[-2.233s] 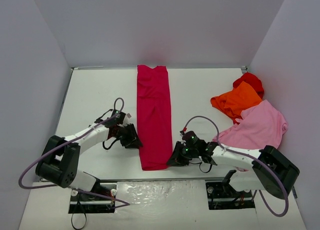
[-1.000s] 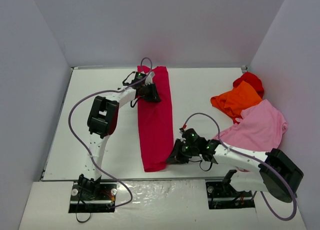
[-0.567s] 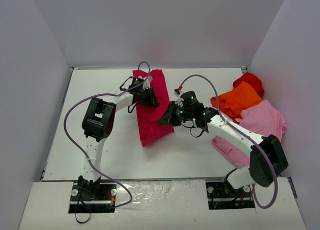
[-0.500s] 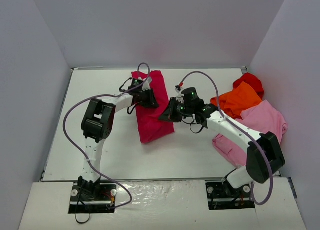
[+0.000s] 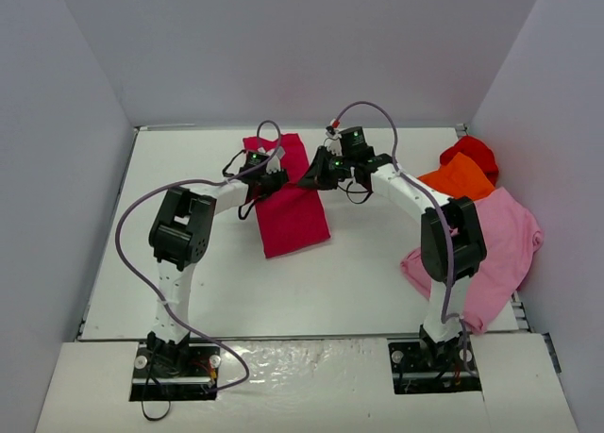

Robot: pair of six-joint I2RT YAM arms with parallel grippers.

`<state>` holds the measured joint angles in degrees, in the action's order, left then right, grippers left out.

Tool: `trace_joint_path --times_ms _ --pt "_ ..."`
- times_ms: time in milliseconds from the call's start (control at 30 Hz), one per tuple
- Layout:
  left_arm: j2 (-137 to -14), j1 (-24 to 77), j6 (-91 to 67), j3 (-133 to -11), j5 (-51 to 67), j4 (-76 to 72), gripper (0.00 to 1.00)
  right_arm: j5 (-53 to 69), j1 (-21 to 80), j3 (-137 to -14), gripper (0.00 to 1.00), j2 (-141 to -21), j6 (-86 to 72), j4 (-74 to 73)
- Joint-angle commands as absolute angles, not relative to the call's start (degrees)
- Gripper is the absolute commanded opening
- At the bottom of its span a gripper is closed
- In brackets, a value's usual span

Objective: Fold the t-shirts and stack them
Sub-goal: Fold the folded rectangular tshirt in 1/3 of the way

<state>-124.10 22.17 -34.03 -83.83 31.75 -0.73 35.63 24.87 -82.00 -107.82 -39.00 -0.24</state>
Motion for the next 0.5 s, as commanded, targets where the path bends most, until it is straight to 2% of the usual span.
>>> trace_joint_path --times_ms 0,200,300,367,467 --pt "-123.0 22.7 -34.0 -81.2 31.2 1.8 0.15 39.8 24.9 -89.4 0.0 -112.6 -38.4 4.1" --pt "-122.8 22.7 -33.8 -79.8 31.4 1.4 0.14 43.5 25.0 -92.5 0.0 -116.9 -42.1 9.2" --pt "-120.8 22.6 -33.7 -79.0 29.8 2.0 0.09 43.5 24.7 -92.7 0.0 -117.2 -41.8 9.7" --pt "-116.7 22.6 -33.2 -77.5 27.3 3.1 0.05 43.9 24.5 -92.5 0.0 -117.2 -41.8 9.8" --pt "-108.4 22.7 -31.6 -76.1 19.1 7.2 0.04 43.8 24.3 -91.7 0.0 -116.5 -41.3 9.9"
